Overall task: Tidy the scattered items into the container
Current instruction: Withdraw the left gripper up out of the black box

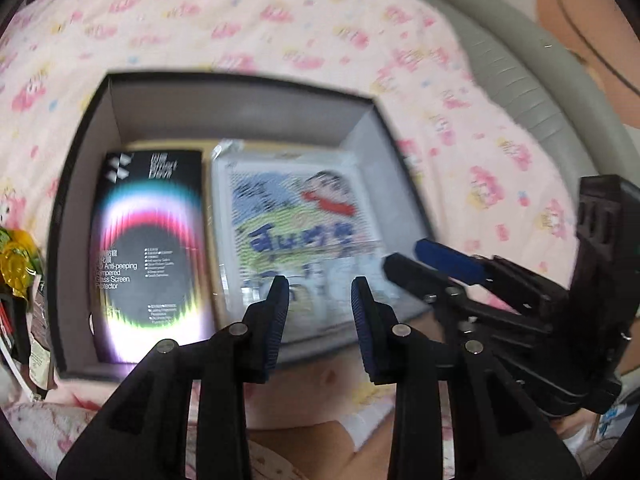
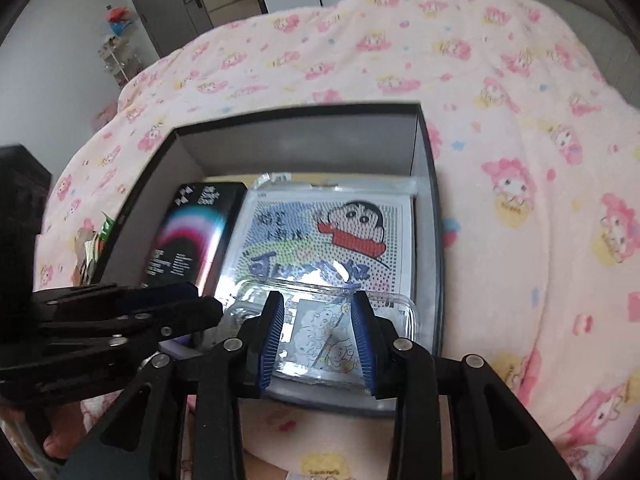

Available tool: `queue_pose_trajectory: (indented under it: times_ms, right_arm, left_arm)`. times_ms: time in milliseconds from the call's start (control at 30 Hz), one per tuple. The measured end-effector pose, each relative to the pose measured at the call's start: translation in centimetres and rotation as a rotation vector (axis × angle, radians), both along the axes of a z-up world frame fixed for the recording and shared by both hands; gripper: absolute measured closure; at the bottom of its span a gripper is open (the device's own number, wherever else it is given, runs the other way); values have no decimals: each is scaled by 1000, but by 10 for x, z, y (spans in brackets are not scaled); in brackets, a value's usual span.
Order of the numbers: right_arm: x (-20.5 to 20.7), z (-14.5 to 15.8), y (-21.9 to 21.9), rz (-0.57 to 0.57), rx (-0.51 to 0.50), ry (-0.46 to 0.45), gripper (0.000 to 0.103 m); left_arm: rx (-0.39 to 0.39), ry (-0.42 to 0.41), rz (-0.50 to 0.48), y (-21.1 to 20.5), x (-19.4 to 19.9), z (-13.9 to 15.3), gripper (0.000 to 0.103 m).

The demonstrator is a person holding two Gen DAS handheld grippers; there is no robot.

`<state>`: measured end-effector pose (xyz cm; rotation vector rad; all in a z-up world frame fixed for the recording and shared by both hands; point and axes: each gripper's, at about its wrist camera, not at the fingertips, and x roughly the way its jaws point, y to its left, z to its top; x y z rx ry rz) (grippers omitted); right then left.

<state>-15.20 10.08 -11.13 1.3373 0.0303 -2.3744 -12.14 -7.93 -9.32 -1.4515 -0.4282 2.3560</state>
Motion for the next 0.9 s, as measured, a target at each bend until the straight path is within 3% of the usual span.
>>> queue_pose_trajectory:
  times_ms: [233,500,900]
  right_arm:
    - [36,50,8,-49,-15,168,62]
    - [68,83,2,-41,13,218,62]
    - [102,103,-29,17,-11,250,62]
  left_arm:
    - [-72,143,2,21,37,38,68]
    - [-70,200,11,18,71,64,68]
    - [-79,233,51,-13,104,84,68]
